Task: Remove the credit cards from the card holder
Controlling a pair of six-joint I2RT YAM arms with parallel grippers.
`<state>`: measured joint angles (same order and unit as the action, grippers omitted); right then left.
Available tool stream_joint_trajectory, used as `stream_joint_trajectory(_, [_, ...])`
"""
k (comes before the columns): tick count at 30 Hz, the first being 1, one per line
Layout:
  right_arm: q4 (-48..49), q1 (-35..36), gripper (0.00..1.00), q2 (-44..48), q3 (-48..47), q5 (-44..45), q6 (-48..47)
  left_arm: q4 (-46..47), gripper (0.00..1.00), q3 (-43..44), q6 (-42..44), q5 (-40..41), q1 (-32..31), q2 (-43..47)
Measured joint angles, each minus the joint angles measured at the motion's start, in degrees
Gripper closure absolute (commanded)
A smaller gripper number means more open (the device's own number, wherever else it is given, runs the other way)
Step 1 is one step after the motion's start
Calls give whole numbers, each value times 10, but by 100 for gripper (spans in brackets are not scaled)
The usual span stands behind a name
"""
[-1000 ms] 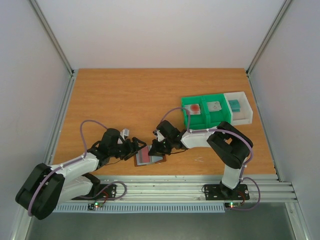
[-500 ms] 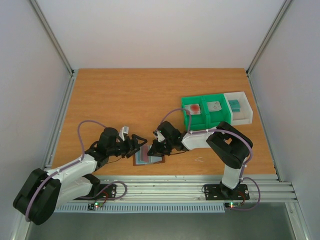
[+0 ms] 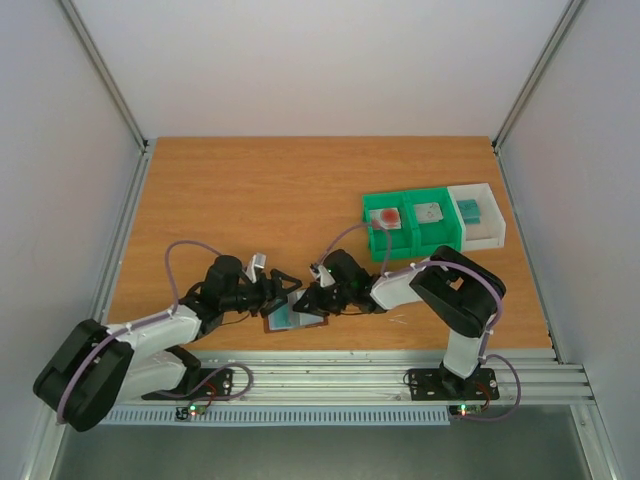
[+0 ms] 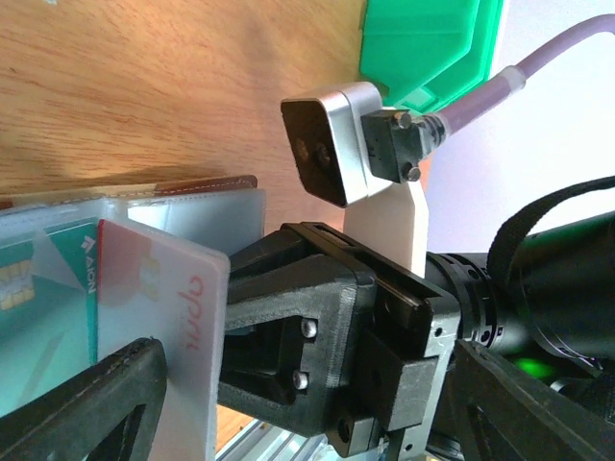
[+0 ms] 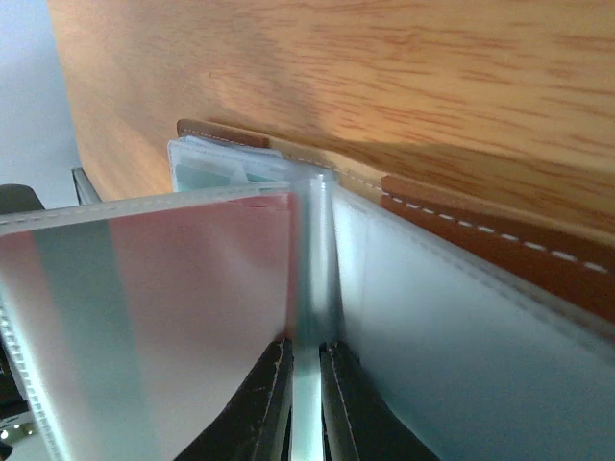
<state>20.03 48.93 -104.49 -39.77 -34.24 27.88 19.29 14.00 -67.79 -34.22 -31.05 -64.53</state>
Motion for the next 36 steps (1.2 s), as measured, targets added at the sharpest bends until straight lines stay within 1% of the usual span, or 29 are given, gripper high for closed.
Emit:
stream_joint_trajectory(4, [35,-2,87,11,28,11,11,16,21,0,-3,0,-9,-22])
stream_joint_trajectory(8, [40,-11,85,38,55,26,19,25,23,0,-8,0,-17,-49])
stream_joint_trajectory(13, [19,-28,84,95,81,48,17,38,27,7,-8,0,-25,-84])
stream_joint_trajectory(18, [-16,-30,86,142,81,74,5,68,31,24,-10,-1,-39,-115])
stream_joint_trajectory(23, [-59,-30,87,170,87,106,-1,112,33,38,-24,-3,-54,-145])
stream_joint_trajectory(27, [-123,-30,86,228,91,151,-10,123,34,52,-28,-4,-64,-161])
stream_joint_trajectory(31, [-202,-30,85,307,89,201,-29,130,35,62,-27,-4,-70,-177])
stream_joint_trajectory(36, [-263,-30,84,347,71,224,-49,138,39,66,-27,-4,-72,-199])
